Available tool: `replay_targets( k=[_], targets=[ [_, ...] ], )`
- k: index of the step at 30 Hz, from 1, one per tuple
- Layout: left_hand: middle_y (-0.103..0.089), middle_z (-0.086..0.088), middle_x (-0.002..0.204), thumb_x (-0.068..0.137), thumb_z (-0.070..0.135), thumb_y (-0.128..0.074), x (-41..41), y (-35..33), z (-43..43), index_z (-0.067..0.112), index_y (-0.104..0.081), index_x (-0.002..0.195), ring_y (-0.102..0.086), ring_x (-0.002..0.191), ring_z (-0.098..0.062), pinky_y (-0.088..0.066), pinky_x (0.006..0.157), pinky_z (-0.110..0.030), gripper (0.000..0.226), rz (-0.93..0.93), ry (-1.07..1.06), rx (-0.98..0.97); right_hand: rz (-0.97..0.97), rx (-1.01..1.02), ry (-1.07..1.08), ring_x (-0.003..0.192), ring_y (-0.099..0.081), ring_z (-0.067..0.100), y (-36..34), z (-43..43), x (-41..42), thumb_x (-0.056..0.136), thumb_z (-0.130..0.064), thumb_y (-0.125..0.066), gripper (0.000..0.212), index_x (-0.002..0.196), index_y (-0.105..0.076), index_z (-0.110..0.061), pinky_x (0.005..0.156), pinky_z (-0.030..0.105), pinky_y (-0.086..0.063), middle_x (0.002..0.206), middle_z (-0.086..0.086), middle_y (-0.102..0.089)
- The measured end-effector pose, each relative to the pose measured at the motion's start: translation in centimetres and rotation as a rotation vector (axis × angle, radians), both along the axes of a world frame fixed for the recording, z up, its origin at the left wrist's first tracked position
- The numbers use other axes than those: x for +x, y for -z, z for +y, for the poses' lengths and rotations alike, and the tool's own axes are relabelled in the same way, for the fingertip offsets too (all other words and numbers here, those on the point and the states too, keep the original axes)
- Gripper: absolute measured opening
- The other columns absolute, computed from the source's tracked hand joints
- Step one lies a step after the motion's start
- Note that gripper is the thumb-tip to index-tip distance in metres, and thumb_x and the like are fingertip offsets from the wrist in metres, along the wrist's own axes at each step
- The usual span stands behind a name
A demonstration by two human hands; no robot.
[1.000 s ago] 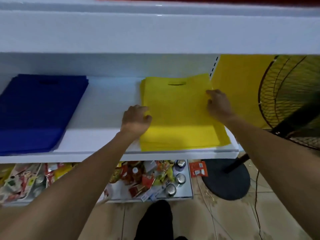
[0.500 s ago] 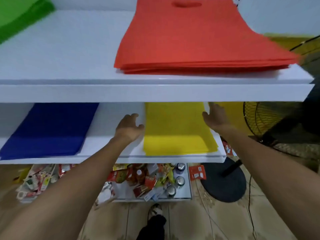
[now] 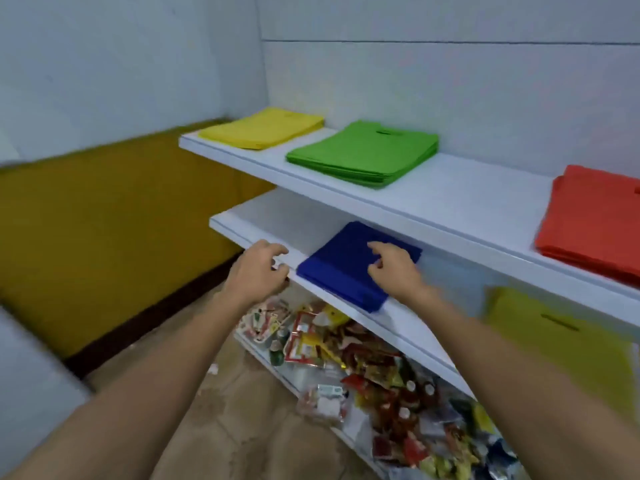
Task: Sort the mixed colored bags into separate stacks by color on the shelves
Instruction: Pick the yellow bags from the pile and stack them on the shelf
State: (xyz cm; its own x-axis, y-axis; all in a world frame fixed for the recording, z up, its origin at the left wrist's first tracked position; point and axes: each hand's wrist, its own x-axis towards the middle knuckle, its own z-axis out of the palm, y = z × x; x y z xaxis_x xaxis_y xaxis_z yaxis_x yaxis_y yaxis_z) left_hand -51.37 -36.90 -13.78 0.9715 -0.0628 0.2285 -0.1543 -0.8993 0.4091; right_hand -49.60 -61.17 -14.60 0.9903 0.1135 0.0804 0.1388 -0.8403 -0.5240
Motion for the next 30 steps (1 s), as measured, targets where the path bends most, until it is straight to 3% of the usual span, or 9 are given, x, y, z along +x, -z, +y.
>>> replay_targets(
  k=[2, 5, 8, 12, 19, 30],
  targets=[
    [-0.058, -0.008, 0.114, 0.087, 0.019, -0.053, -0.7, -1.6, 6.0, 0.016, -0.06, 0.119, -0.055, 0.101, -0.024, -0.045, 0.084, -0.034, 0.032, -0.008, -0.128, -0.003, -0.032, 0.042, -0.152, 0.101, -0.058, 0.027, -1.6, 7.1, 1.3, 0.09, -0.01, -0.048, 0.052, 0.141, -0.038, -0.009, 0.09, 0.041, -0.049, 0.121, 0.014, -0.057],
    [-0.057, -0.006, 0.116, 0.089, 0.021, -0.052, -1.2, -3.2, 14.0, 0.017, -0.058, 0.121, -0.055, 0.105, -0.021, -0.046, 0.089, -0.036, 0.034, -0.041, -0.281, -0.018, -0.082, 0.065, -0.341, 0.114, -0.052, 0.027, -4.3, 16.8, 3.9, 0.092, -0.011, -0.046, 0.051, 0.142, -0.037, -0.009, 0.096, 0.038, -0.043, 0.134, 0.012, -0.049],
    [-0.055, -0.004, 0.12, 0.091, 0.025, -0.05, -0.3, -4.4, 20.7, 0.019, -0.056, 0.123, -0.055, 0.108, -0.02, -0.046, 0.091, -0.037, 0.034, -0.019, -0.348, 0.011, -0.148, 0.112, -0.412, 0.12, -0.049, 0.026, -6.3, 24.8, 7.0, 0.091, -0.013, -0.048, 0.053, 0.142, -0.037, -0.013, 0.102, 0.041, -0.04, 0.137, 0.012, -0.048],
    [-0.053, -0.004, 0.124, 0.092, 0.028, -0.049, 2.8, -5.9, 28.1, 0.019, -0.055, 0.124, -0.054, 0.111, -0.02, -0.047, 0.092, -0.039, 0.034, -0.009, -0.389, 0.007, -0.215, 0.11, -0.456, 0.109, -0.055, 0.024, -7.3, 33.2, 11.6, 0.089, -0.012, -0.05, 0.054, 0.142, -0.039, -0.016, 0.096, 0.041, -0.045, 0.129, 0.011, -0.054],
    [-0.054, -0.004, 0.119, 0.092, 0.03, -0.05, 10.1, -6.0, 36.3, 0.018, -0.055, 0.124, -0.055, 0.103, -0.018, -0.048, 0.088, -0.036, 0.034, -0.005, -0.357, 0.0, -0.225, 0.022, -0.434, 0.102, -0.057, 0.024, -7.1, 41.3, 19.5, 0.09, -0.013, -0.05, 0.059, 0.146, -0.029, -0.019, 0.088, 0.044, -0.049, 0.127, 0.011, -0.053],
    [-0.055, -0.003, 0.118, 0.091, 0.028, -0.053, 25.6, -5.4, 41.3, 0.018, -0.057, 0.121, -0.055, 0.102, -0.016, -0.046, 0.088, -0.032, 0.032, -0.06, -0.252, -0.074, -0.247, -0.078, -0.425, 0.117, -0.051, 0.031, -7.0, 48.6, 34.6, 0.09, -0.012, -0.049, 0.059, 0.145, -0.031, -0.016, 0.094, 0.041, -0.044, 0.136, 0.016, -0.046]
  ],
)
